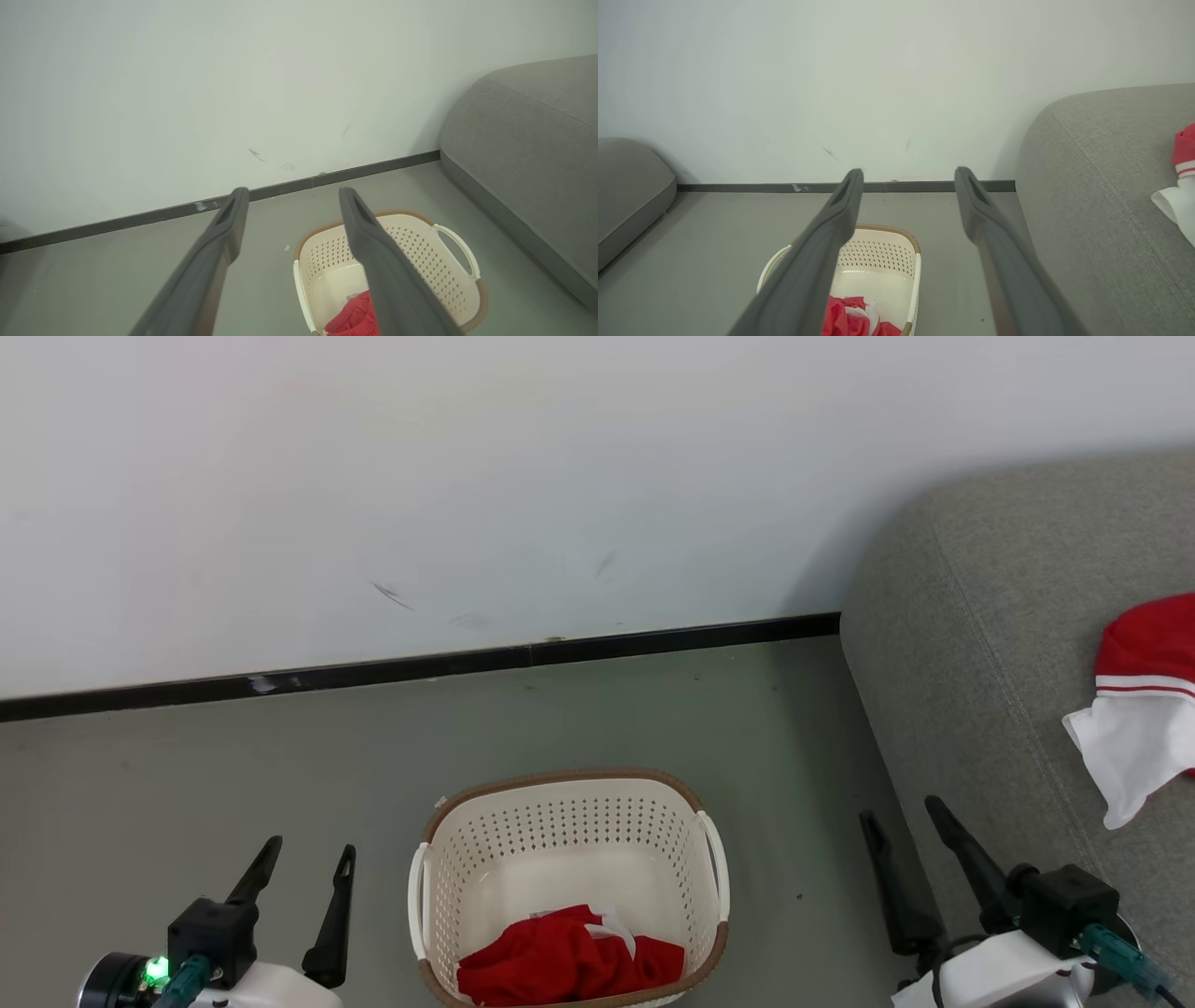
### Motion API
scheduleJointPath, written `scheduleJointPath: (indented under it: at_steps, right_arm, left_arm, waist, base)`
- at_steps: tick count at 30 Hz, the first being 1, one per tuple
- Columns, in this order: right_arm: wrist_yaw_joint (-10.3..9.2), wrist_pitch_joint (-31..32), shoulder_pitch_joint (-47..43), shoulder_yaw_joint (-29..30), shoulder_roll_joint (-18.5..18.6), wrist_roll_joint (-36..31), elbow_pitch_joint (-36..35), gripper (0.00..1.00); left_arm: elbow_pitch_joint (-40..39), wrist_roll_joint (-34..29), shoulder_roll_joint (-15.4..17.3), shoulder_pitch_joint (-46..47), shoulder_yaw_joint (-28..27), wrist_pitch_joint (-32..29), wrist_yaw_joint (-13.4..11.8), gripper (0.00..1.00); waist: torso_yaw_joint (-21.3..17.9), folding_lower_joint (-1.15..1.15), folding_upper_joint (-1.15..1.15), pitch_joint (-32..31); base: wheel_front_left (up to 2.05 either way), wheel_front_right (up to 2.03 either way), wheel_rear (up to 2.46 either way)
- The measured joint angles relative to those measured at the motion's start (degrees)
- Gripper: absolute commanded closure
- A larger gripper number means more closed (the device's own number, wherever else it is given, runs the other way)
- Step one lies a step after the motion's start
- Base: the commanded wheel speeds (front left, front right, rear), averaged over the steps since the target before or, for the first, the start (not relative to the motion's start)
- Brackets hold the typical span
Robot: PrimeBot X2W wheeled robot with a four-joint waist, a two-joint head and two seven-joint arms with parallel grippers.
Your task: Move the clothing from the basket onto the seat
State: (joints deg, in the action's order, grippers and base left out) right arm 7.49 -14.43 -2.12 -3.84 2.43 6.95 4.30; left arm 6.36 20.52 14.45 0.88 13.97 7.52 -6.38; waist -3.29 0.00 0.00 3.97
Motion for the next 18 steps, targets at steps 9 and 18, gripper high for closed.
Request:
scheduleJointPath:
  at_steps: [9, 18]
  right_arm:
    - [0.00, 0.00, -0.02, 2.19, -0.07, 0.02, -1.66, 0.00]
    - [0.00, 0.00, -0.03, 5.45, -0.10, 0.02, -4.30, 0.00]
  left_arm:
    - [1.96, -2.59, -0.03, 5.80, 4.74, -2.86, 2.96, 0.00]
    - [5.81, -6.11, -0.58, 12.10, 9.89, -5.04, 5.93, 0.00]
  waist:
    - [-0.57, 0.00, 0.00, 3.50]
    - [-1.82, 0.00, 0.00, 7.99]
  base:
    - [0.00, 0.00, 0.00]
    - [0.00, 0.00, 0.00]
